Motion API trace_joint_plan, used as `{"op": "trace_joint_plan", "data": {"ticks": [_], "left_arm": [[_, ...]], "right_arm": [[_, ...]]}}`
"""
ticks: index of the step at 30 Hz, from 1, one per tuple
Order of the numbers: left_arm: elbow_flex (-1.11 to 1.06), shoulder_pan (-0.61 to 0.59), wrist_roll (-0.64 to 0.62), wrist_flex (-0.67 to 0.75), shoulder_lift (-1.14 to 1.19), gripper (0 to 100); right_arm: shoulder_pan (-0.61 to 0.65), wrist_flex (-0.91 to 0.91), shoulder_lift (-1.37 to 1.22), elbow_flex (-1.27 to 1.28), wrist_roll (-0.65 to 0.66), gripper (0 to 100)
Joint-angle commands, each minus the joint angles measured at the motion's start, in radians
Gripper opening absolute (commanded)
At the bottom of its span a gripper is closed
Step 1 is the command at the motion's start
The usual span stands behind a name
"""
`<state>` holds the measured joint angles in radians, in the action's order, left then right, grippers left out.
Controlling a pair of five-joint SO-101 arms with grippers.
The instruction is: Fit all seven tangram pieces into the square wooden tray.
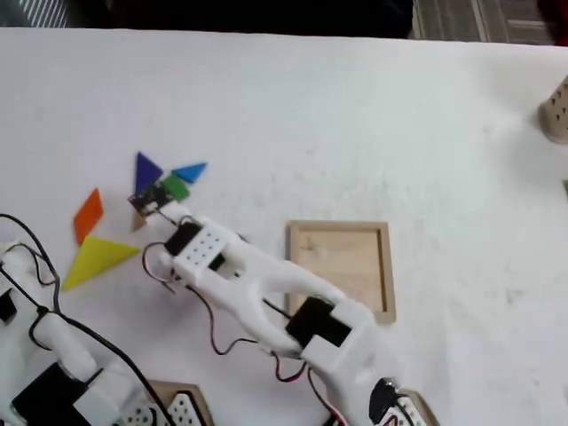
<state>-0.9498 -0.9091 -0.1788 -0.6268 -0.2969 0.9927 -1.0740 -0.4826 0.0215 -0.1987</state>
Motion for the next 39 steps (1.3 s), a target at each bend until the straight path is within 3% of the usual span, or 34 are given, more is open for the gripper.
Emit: {"op": "trace_joint_plan", "data": {"ticks": [1, 5, 12, 22, 28, 39], "left_arm": [[0.008, 0.013, 0.012, 0.017, -0.007, 2], [0.008, 0.013, 0.012, 0.015, -0.007, 2], [-0.005, 0.012, 0.058, 0.020, -0.008, 2], [-0.005, 0.012, 0.058, 0.020, -0.008, 2], [-0.005, 0.012, 0.058, 0.020, -0.008, 2], [-0.005, 0.012, 0.058, 0.020, -0.008, 2]], "right_arm": [[0.004, -0.016, -0.012, -0.061, 0.017, 43.9], [0.004, -0.018, -0.013, -0.064, 0.086, 42.3], [0.004, -0.018, -0.013, -0.064, 0.091, 29.9], [0.004, -0.024, -0.013, -0.064, 0.100, 31.7], [0.008, -0.024, -0.012, -0.069, 0.273, 31.8], [0.008, -0.024, -0.012, -0.066, 0.316, 31.6]]}}
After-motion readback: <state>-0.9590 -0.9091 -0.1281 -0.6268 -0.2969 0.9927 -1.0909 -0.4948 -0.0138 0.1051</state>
